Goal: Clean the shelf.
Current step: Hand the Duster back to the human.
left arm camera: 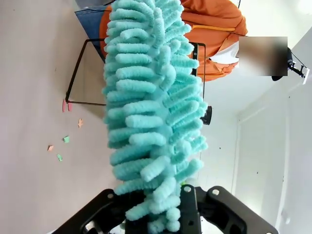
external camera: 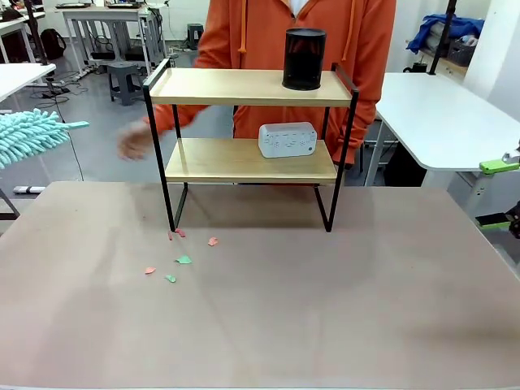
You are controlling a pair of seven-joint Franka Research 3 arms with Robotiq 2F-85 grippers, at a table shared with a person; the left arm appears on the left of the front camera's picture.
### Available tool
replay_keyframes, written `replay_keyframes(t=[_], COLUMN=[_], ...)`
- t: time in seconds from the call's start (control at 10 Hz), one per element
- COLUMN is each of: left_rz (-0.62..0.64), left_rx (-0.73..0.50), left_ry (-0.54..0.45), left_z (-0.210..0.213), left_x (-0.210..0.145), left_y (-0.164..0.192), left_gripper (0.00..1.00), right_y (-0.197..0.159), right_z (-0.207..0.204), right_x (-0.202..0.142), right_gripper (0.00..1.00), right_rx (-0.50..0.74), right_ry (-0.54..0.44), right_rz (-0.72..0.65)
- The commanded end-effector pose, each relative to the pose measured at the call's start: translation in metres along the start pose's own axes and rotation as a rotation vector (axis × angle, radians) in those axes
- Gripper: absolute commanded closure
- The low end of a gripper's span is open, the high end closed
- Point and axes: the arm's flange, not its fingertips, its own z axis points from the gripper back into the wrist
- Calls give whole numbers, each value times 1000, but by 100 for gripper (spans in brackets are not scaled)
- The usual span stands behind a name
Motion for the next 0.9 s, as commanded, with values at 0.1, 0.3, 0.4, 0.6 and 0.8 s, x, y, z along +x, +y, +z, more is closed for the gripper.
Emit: replay_keyframes(t=[0.1, 0.3, 0.4, 0.6, 0.8], left_rz=[-4, -4, -4, -4, -15], left_rx=[6, 6, 6, 6, 39], left_ry=[0, 0, 0, 0, 50], left_z=[1, 1, 1, 1, -5], left_x=[-1, -1, -1, -1, -2], left_y=[-1, -1, -1, -1, 0], left_gripper=[100, 100, 100, 100, 25], right_y=[3, 3, 3, 3, 3], right_z=[-1, -1, -1, -1, -1], right_x=[0, 0, 0, 0, 0], right_gripper=[0, 0, 0, 0, 0], right_rx=[10, 10, 10, 10, 10], right_ry=[-16, -16, -16, -16, -16], right_rz=[-15, -15, -15, -15, -15])
